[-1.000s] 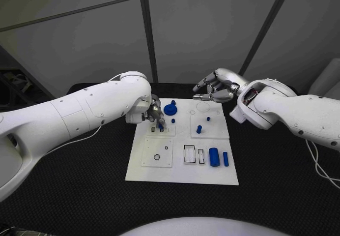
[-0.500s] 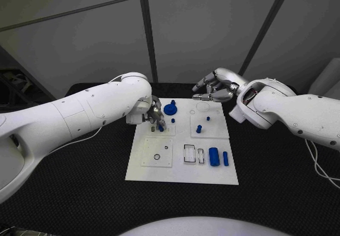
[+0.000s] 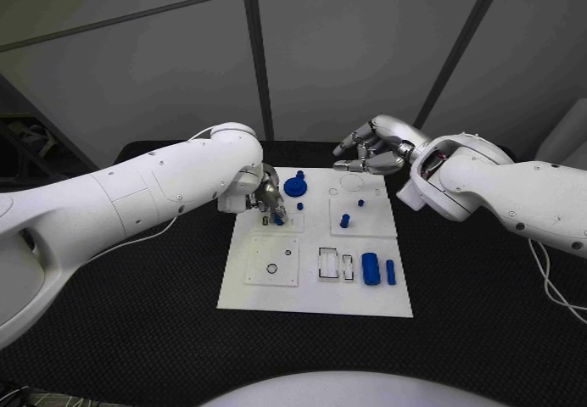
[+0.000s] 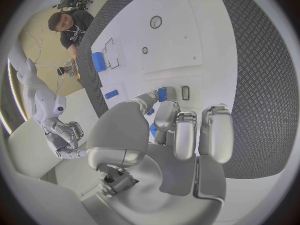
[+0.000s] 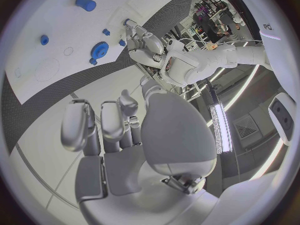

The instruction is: Assemble the parts on the task board

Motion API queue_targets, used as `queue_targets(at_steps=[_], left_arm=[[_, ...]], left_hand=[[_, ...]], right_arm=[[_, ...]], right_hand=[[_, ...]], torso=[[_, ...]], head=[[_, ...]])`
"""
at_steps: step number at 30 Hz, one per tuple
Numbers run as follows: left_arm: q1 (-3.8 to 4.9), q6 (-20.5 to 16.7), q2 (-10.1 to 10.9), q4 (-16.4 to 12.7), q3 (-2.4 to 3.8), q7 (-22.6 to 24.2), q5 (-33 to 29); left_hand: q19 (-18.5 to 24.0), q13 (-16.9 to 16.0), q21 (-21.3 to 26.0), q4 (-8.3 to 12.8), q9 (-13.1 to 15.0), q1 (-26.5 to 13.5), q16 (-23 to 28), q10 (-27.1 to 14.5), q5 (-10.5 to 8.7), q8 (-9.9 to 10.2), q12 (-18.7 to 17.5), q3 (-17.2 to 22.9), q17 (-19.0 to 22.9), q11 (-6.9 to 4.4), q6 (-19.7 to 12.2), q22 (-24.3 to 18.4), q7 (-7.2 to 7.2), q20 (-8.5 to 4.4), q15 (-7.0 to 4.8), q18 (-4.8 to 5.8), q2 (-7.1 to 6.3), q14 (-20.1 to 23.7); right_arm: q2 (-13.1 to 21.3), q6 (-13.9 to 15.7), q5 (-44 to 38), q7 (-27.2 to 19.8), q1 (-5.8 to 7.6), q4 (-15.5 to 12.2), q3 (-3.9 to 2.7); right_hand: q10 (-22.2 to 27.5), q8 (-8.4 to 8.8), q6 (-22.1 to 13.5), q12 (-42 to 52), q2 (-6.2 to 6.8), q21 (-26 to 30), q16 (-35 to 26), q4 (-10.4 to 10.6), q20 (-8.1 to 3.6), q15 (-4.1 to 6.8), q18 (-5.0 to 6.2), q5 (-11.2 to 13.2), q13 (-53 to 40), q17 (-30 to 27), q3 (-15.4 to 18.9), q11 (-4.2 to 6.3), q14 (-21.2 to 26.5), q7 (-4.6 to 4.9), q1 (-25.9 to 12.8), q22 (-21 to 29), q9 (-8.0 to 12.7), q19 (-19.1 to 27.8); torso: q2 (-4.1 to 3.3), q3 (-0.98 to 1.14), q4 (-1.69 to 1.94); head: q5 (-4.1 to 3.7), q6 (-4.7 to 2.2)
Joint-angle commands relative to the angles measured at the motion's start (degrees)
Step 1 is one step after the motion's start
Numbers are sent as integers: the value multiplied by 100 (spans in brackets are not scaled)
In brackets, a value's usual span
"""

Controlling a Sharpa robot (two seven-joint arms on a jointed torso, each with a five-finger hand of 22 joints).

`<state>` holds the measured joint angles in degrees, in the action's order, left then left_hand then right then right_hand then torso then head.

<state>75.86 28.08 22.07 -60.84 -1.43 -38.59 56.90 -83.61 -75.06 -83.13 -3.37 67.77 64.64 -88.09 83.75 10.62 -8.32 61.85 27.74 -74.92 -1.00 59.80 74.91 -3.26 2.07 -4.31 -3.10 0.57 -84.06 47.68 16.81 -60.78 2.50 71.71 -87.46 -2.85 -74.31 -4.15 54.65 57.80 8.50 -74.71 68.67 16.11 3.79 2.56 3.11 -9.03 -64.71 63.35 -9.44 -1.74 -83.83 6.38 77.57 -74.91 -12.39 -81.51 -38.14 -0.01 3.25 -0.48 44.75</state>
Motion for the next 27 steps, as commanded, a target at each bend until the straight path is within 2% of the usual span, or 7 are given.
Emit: queue_targets(at_steps=[1, 7, 18, 27], left_arm=[[-1, 122, -12, 17, -2, 10, 27], [-12, 101, -47, 72, -3, 11, 27], [-104, 105, -111, 152, -6, -13, 27], [-137, 100, -127, 175, -9, -31, 11]], left_hand=[[5, -486, 1, 740, 7, 189, -7, -10, 23, -21, -6, 699, -1331, -28, 5, 582, 37, -13, -24, 43, 222, -543], [5, -486, 1, 740, 7, 189, -7, -10, 23, -21, -6, 699, -1331, -28, 5, 582, 37, -13, -24, 43, 222, -543], [10, -484, 7, 745, 10, 187, 2, -12, 27, -21, -12, 702, -1323, -28, 3, 574, 37, -13, -24, 41, 221, -541], [15, -477, 15, 707, 6, 133, -3, -22, -3, -8, -37, 694, -1327, -21, -13, 567, 29, -12, -21, 39, 232, -542]], right_arm=[[-1, -31, -16, -43, 12, -8, -4], [4, -29, -16, -39, 12, -16, -4], [10, -33, -20, -30, 12, -29, -4], [24, -29, -23, -23, 12, -41, -4]], right_hand=[[-11, 33, 47, 34, -5, 34, -21, 35, -5, 3, 80, -25, 4, 6, 2, 3, -39, 12, -55, -61, -6, -34], [-11, 33, 47, 34, -5, 34, -21, 35, -5, 3, 80, -25, 4, 6, 2, 3, -39, 12, -55, -61, -6, -34], [-11, 33, 47, 34, -5, 34, -21, 35, -5, 3, 80, -25, 4, 6, 2, 3, -39, 12, -55, -61, -6, -34], [-9, 33, 50, 31, -6, 42, -31, 35, -5, 3, 81, -25, 9, 1, 2, 4, -39, 11, -61, -56, -8, -33]], torso=[[-3, -1, -4], [-6, 0, -5], [-4, -1, 1], [-2, 0, 5]], head=[[-5, -1], [-6, 6], [-12, 22], [-18, 25]])
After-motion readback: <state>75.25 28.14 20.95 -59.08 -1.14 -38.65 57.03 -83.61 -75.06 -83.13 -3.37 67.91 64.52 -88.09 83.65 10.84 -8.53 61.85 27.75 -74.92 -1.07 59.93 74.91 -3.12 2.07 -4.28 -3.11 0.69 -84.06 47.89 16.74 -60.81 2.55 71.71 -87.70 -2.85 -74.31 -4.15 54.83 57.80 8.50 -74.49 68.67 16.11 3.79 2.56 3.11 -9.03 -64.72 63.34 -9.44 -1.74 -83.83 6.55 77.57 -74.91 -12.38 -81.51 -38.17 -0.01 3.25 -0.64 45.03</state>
